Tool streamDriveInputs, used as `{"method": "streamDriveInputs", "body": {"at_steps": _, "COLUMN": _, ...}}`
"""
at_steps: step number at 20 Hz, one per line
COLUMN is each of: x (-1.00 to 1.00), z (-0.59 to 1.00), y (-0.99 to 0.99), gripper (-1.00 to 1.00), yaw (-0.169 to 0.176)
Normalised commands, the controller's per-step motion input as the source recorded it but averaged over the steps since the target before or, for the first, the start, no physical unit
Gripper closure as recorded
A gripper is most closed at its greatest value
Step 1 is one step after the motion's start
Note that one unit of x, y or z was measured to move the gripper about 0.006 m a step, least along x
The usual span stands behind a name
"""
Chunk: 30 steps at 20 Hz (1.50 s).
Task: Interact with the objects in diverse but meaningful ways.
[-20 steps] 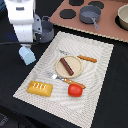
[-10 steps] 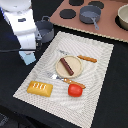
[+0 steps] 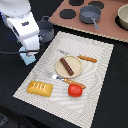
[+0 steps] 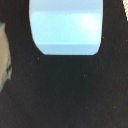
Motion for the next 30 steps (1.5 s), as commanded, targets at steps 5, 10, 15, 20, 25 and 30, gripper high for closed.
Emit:
{"method": "streamDriveInputs", "body": {"at_steps": 5, "x": -0.03, "z": -0.29, "y": 0.06, "gripper": -1.00, "yaw": 0.000}}
{"method": "streamDriveInputs", "body": {"at_steps": 10, "x": -0.08, "z": -0.35, "y": 0.14, "gripper": -1.00, "yaw": 0.000}}
{"method": "streamDriveInputs", "body": {"at_steps": 15, "x": -0.18, "z": -0.32, "y": 0.22, "gripper": -1.00, "yaw": 0.006}}
{"method": "streamDriveInputs", "body": {"at_steps": 20, "x": -0.18, "z": -0.34, "y": 0.15, "gripper": -1.00, "yaw": 0.021}}
{"method": "streamDriveInputs", "body": {"at_steps": 25, "x": -0.18, "z": -0.33, "y": 0.08, "gripper": 1.00, "yaw": 0.023}}
{"method": "streamDriveInputs", "body": {"at_steps": 30, "x": -0.16, "z": -0.32, "y": 0.06, "gripper": 1.00, "yaw": 0.019}}
